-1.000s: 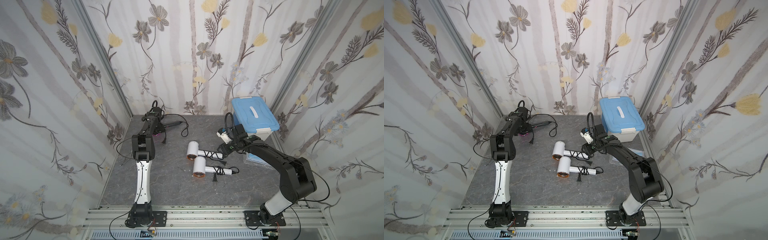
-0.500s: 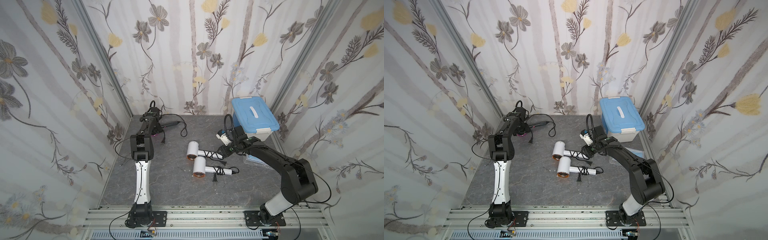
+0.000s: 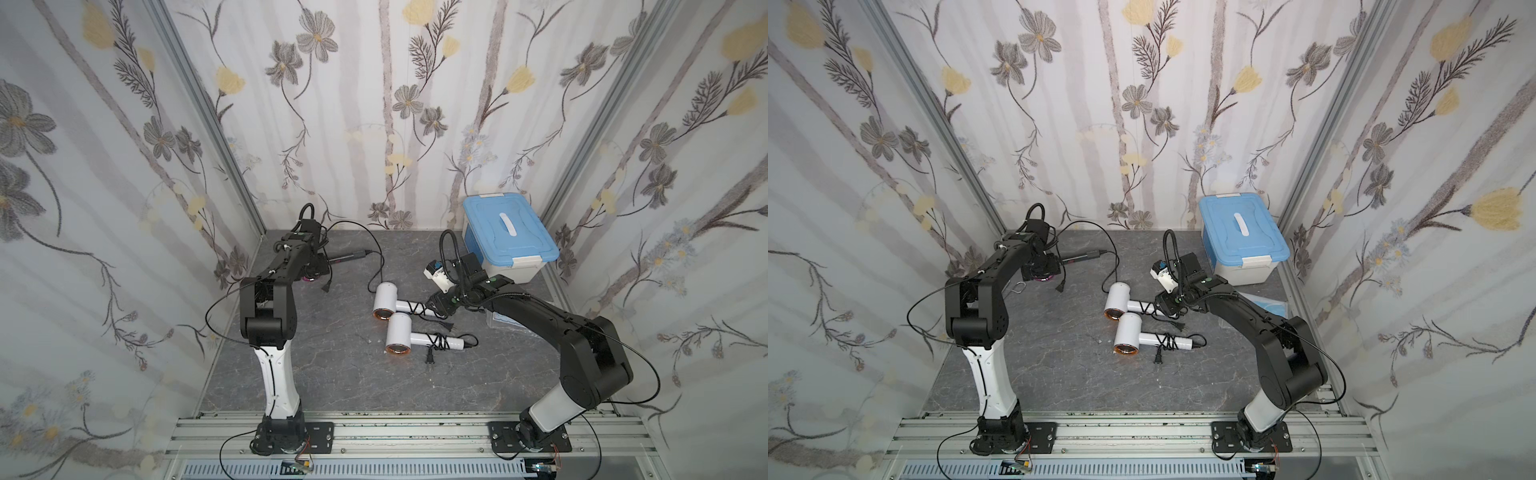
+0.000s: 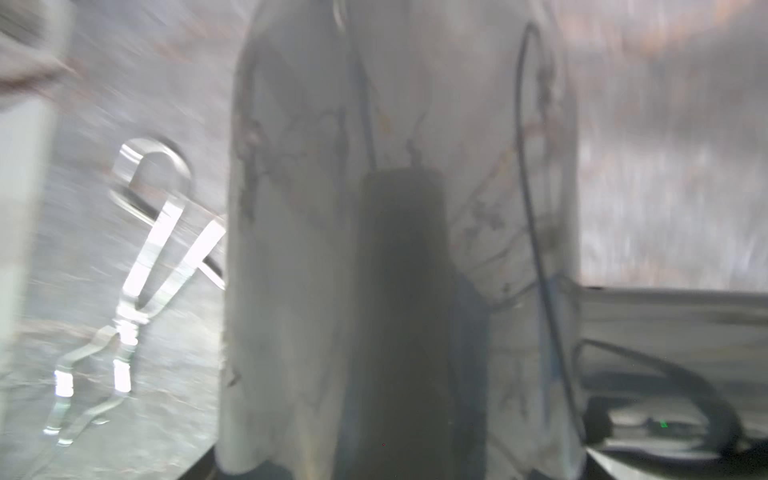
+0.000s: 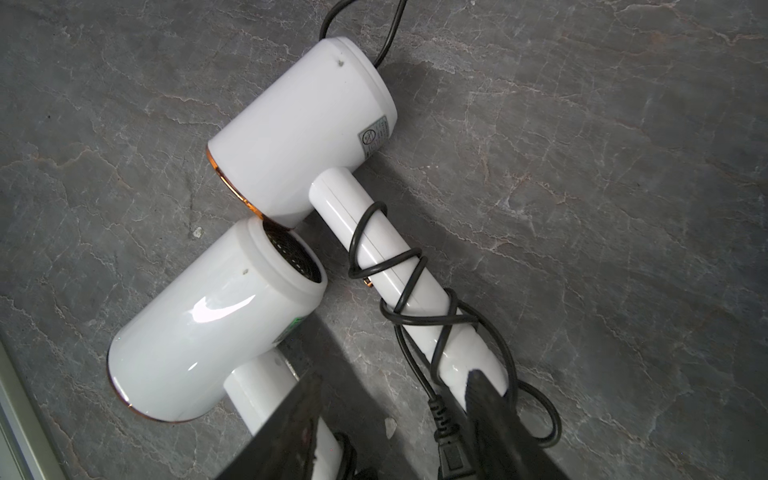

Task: Wrap the cord around the hair dryer
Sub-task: Place the hair dryer at the center of the board.

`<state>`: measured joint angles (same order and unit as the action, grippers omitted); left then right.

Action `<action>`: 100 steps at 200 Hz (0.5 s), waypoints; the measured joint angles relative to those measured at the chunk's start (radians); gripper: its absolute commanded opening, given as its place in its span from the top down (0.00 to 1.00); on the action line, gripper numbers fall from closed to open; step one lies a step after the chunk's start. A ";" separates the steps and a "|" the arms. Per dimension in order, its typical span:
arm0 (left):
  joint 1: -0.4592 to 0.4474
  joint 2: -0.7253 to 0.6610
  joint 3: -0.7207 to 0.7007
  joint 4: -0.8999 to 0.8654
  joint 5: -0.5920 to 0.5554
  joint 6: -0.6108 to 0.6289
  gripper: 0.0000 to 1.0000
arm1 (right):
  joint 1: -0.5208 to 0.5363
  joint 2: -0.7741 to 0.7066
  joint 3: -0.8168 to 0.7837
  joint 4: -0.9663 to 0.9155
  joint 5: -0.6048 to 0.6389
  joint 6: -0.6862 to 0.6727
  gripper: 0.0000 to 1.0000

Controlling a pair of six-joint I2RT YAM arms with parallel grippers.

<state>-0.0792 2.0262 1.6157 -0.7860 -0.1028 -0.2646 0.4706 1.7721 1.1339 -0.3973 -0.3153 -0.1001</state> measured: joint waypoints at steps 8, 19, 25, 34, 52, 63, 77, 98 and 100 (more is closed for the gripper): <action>-0.018 -0.040 -0.076 0.018 0.011 -0.001 0.77 | 0.002 0.000 0.000 0.002 0.000 0.002 0.43; -0.037 -0.105 -0.180 0.052 0.029 -0.003 0.78 | 0.002 0.000 -0.002 0.006 -0.004 0.005 0.43; -0.047 -0.141 -0.232 0.071 0.032 -0.006 0.78 | 0.002 0.000 -0.004 0.006 -0.005 0.005 0.43; -0.058 -0.183 -0.294 0.098 0.034 -0.014 0.79 | 0.004 0.000 -0.006 0.006 -0.007 0.005 0.43; -0.075 -0.219 -0.371 0.142 0.032 -0.030 0.81 | 0.013 0.005 -0.002 0.007 -0.020 0.007 0.43; -0.082 -0.220 -0.399 0.167 0.027 -0.036 0.82 | 0.024 0.017 0.014 0.006 -0.026 0.010 0.43; -0.084 -0.211 -0.412 0.186 0.026 -0.048 0.81 | 0.041 0.038 0.046 0.006 -0.033 0.017 0.44; -0.084 -0.166 -0.409 0.227 0.021 -0.055 0.46 | 0.066 0.052 0.088 0.012 -0.043 0.025 0.44; -0.084 -0.163 -0.409 0.229 0.021 -0.056 0.43 | 0.067 0.052 0.090 0.013 -0.044 0.026 0.44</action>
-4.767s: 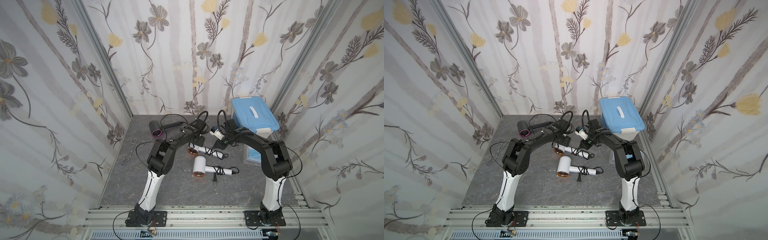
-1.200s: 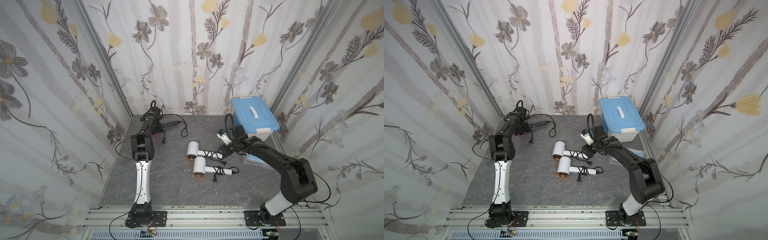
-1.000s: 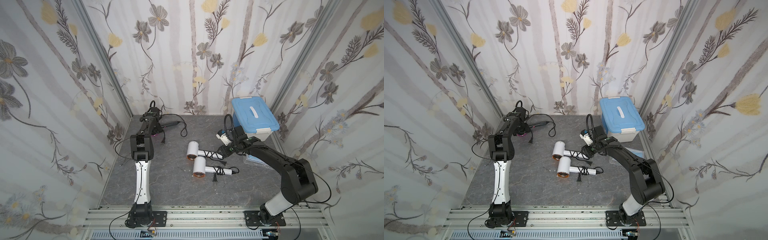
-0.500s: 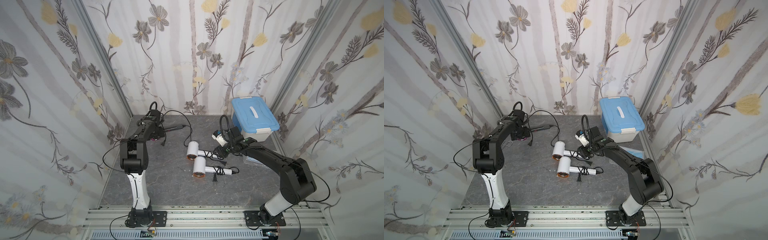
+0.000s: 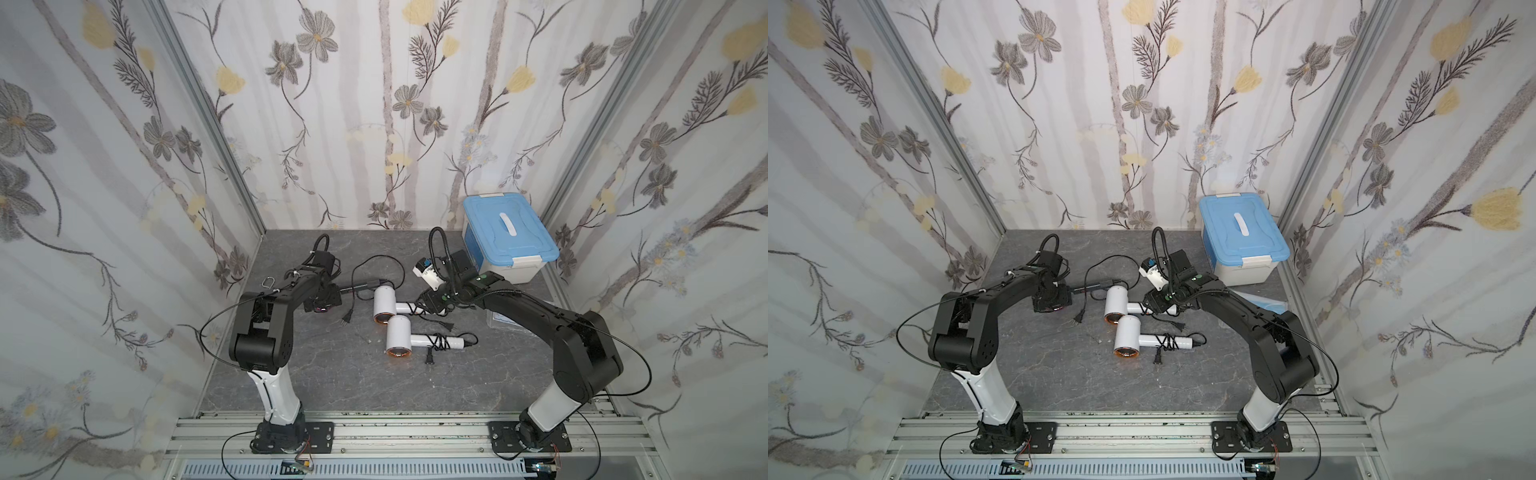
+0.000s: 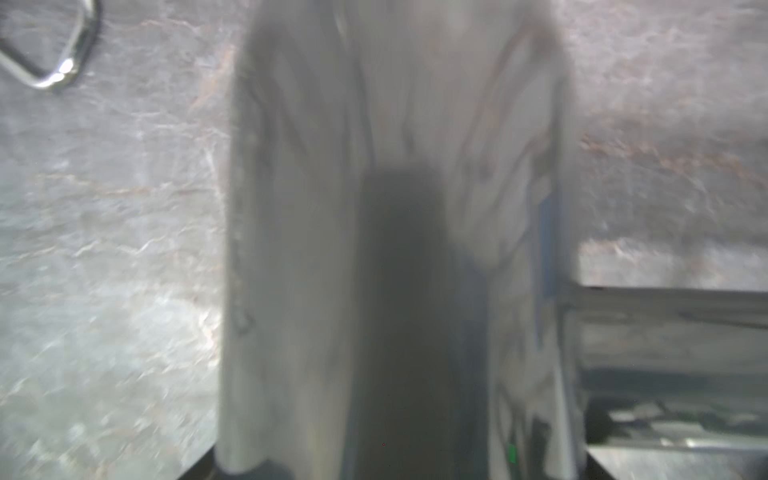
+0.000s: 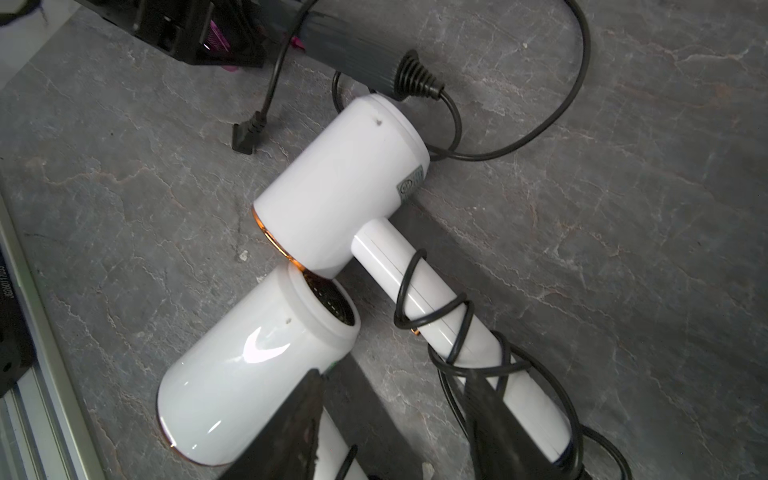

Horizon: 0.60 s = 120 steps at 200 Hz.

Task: Wrap the cord around the hair dryer
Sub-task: Place the hair dryer at the center of the board.

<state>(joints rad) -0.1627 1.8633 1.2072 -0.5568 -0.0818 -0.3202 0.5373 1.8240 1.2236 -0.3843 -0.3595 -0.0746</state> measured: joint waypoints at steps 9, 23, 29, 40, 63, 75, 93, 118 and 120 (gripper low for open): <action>0.000 0.014 0.003 0.006 0.000 -0.002 0.21 | 0.007 0.001 0.008 0.008 -0.001 0.006 0.44; -0.003 0.018 0.006 0.009 0.000 -0.001 0.00 | 0.013 0.002 0.013 0.016 -0.004 0.010 0.44; -0.006 0.014 0.008 0.008 0.002 0.000 0.00 | 0.013 0.002 0.013 0.017 -0.004 0.011 0.44; -0.009 -0.002 0.012 0.002 0.003 -0.001 0.00 | 0.013 0.002 0.013 0.017 -0.003 0.014 0.44; -0.024 -0.082 0.043 -0.030 -0.025 0.007 0.00 | 0.013 0.002 0.006 0.019 -0.003 0.015 0.44; -0.031 -0.142 0.061 -0.045 -0.042 0.007 0.00 | 0.013 0.002 0.002 0.018 -0.003 0.015 0.44; -0.033 -0.180 0.112 -0.069 -0.063 0.007 0.00 | 0.013 0.007 0.002 0.021 -0.003 0.016 0.44; -0.012 -0.111 0.213 -0.101 -0.108 0.004 0.00 | 0.015 0.013 -0.003 0.022 -0.002 0.018 0.44; -0.011 -0.103 0.217 -0.101 -0.112 0.003 0.00 | 0.015 0.013 -0.004 0.023 -0.002 0.018 0.44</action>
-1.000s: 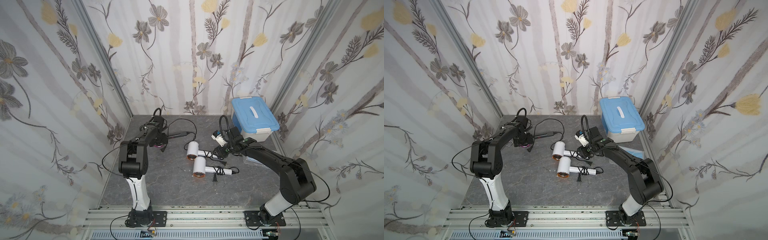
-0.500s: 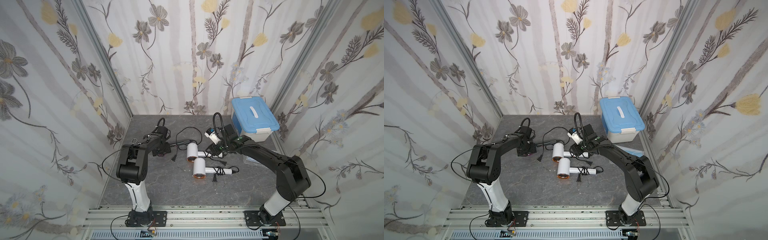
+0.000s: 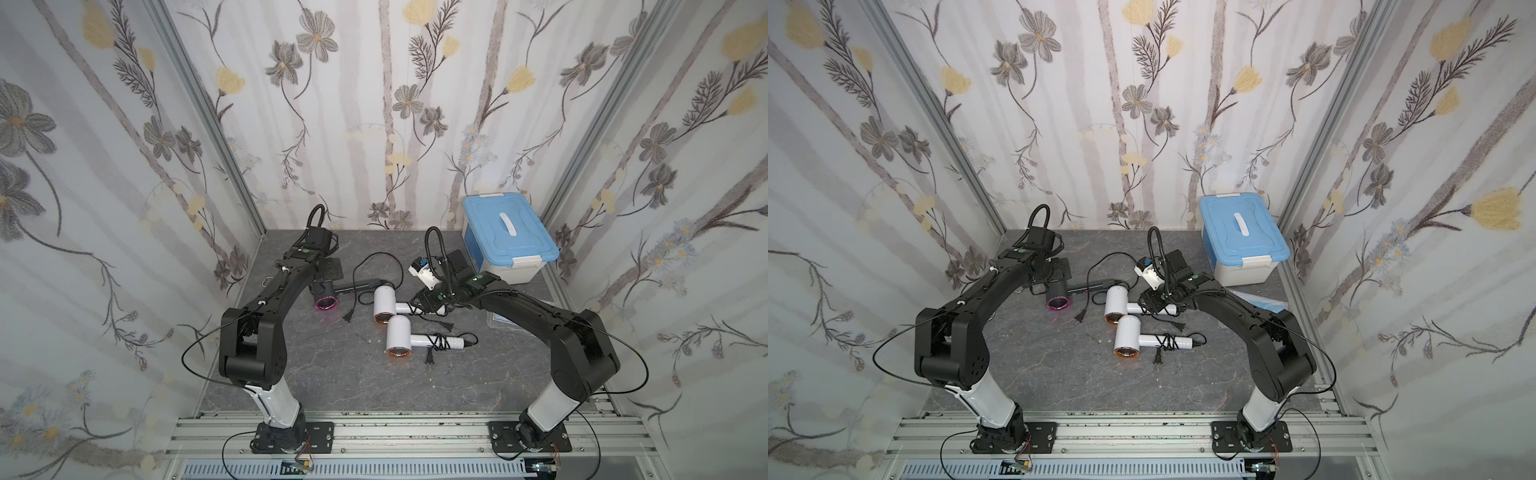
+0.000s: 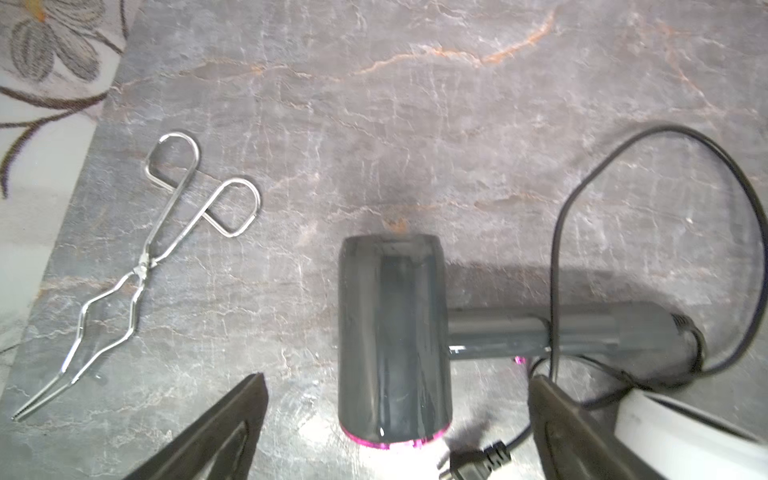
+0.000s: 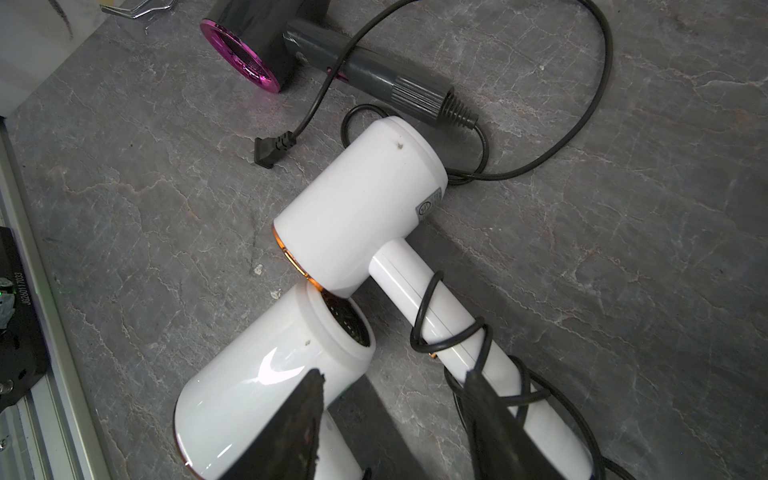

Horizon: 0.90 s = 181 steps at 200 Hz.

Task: Wrap the cord around the hair dryer
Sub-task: Place the hair dryer at the center of the board, then pick up the hair dryer from the center of the board.

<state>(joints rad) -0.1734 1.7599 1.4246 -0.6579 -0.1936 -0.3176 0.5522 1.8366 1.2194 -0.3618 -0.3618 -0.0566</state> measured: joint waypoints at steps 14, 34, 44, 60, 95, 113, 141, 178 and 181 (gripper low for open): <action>0.010 0.052 0.029 -0.019 -0.022 -0.011 0.00 | 0.000 -0.003 -0.011 0.000 0.000 0.005 0.44; 0.022 0.118 0.068 -0.022 -0.038 -0.041 0.00 | 0.002 -0.016 -0.029 0.000 0.003 0.007 0.44; 0.025 0.148 0.084 -0.021 -0.042 -0.056 0.00 | 0.002 -0.026 -0.036 0.000 0.005 0.007 0.44; 0.027 0.195 0.104 -0.018 -0.048 -0.077 0.00 | 0.002 -0.036 -0.046 0.000 0.016 0.006 0.44; 0.027 0.289 0.138 -0.014 -0.056 -0.099 0.00 | 0.001 -0.054 -0.068 0.001 0.026 0.006 0.44; 0.029 0.325 0.139 -0.013 -0.053 -0.103 0.00 | 0.001 -0.055 -0.075 0.002 0.029 0.006 0.44; 0.034 0.353 0.145 -0.010 -0.047 -0.105 0.03 | 0.001 -0.057 -0.077 0.003 0.029 0.007 0.44; 0.038 0.365 0.154 -0.008 -0.027 -0.105 0.21 | 0.001 -0.058 -0.077 0.003 0.034 0.007 0.44; 0.038 0.368 0.157 -0.009 -0.023 -0.105 0.23 | 0.001 -0.058 -0.077 0.003 0.037 0.007 0.44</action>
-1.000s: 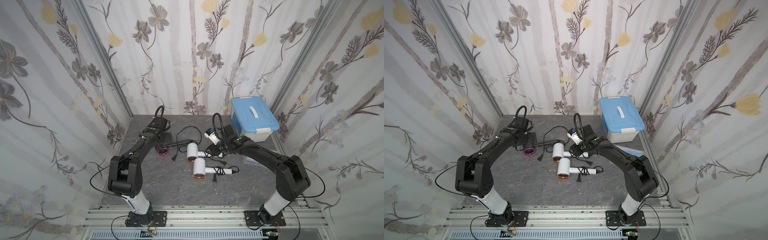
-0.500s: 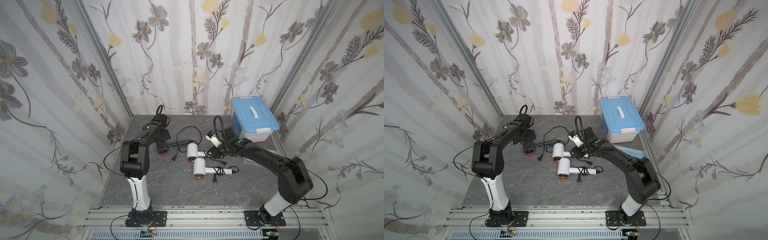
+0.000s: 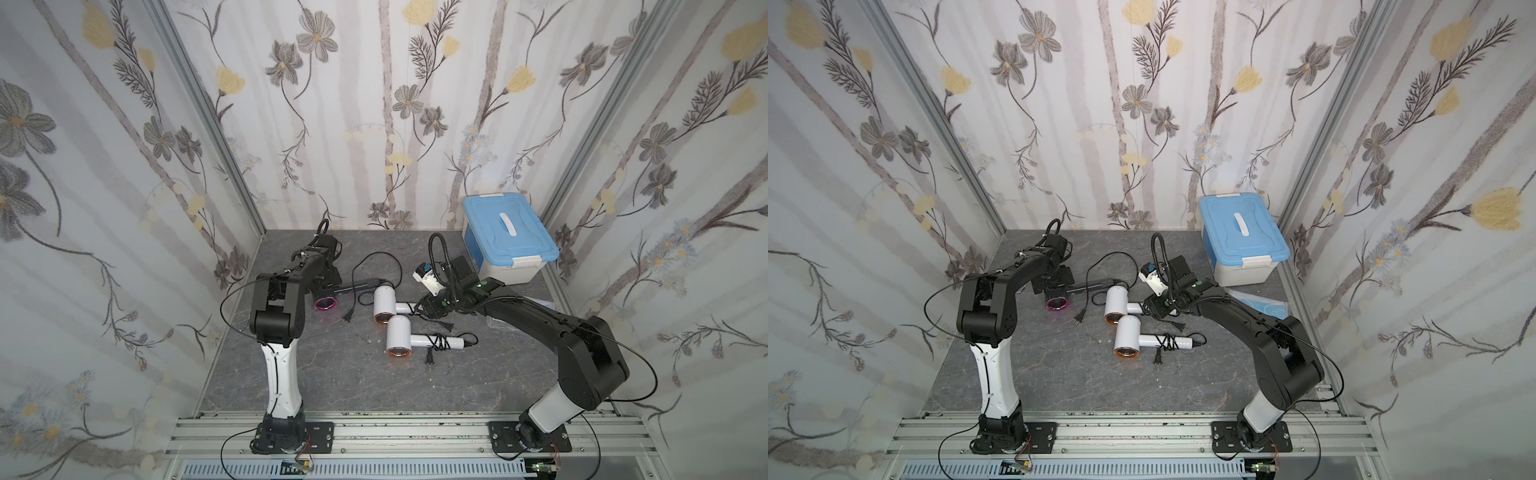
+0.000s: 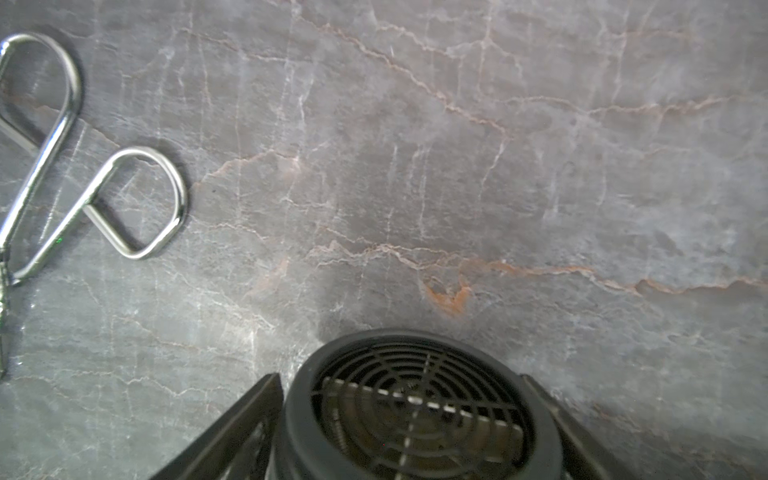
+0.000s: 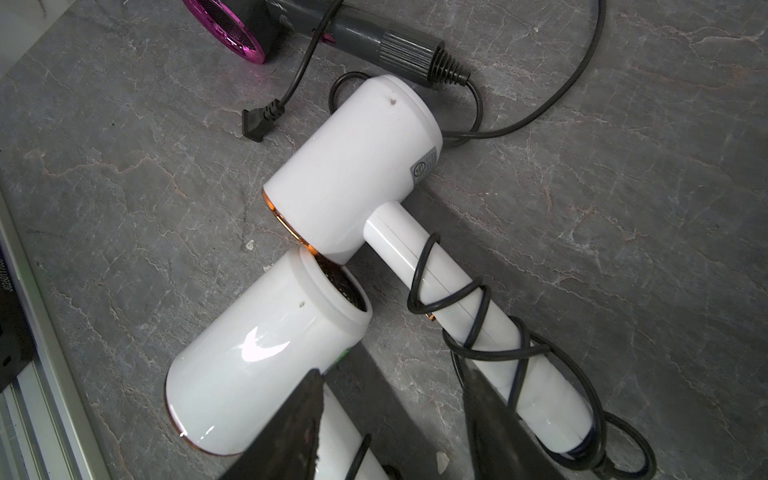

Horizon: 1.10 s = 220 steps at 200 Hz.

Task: Wrap the cord around the hair dryer
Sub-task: Pick up the hair dryer from the center of the board.

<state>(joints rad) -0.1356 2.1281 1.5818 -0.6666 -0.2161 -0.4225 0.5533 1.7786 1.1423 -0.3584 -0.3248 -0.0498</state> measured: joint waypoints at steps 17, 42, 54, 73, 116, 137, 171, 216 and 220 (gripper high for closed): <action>0.001 0.010 0.013 -0.011 0.001 0.005 0.26 | 0.000 -0.004 0.000 0.000 0.007 0.000 0.44; 0.002 0.015 0.020 -0.018 0.007 0.005 0.39 | 0.000 -0.011 0.001 0.000 0.015 0.000 0.44; 0.004 0.015 0.022 -0.020 0.010 0.005 0.47 | 0.000 -0.013 0.001 0.000 0.016 0.000 0.44; 0.008 0.008 0.018 -0.018 0.016 0.005 0.59 | 0.000 -0.016 0.012 -0.004 0.018 0.000 0.44; 0.020 -0.075 0.011 -0.056 0.000 0.009 0.92 | 0.034 -0.014 0.110 -0.004 0.009 0.011 0.47; 0.017 -0.173 0.011 -0.062 -0.030 0.023 1.00 | 0.076 0.003 0.181 0.005 -0.006 0.040 0.47; 0.001 -0.282 -0.001 -0.069 -0.052 0.031 1.00 | 0.156 0.079 0.276 0.111 -0.046 0.137 0.49; 0.000 -0.320 0.004 -0.112 -0.034 0.039 1.00 | 0.214 0.207 0.340 0.272 -0.034 0.251 0.49; 0.000 -0.321 0.006 -0.117 -0.033 0.039 1.00 | 0.215 0.219 0.346 0.282 -0.034 0.255 0.50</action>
<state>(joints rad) -0.1356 1.8069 1.5879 -0.7834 -0.2493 -0.3832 0.7685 1.9972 1.4887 -0.0761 -0.3584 0.2050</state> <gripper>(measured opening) 0.753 0.505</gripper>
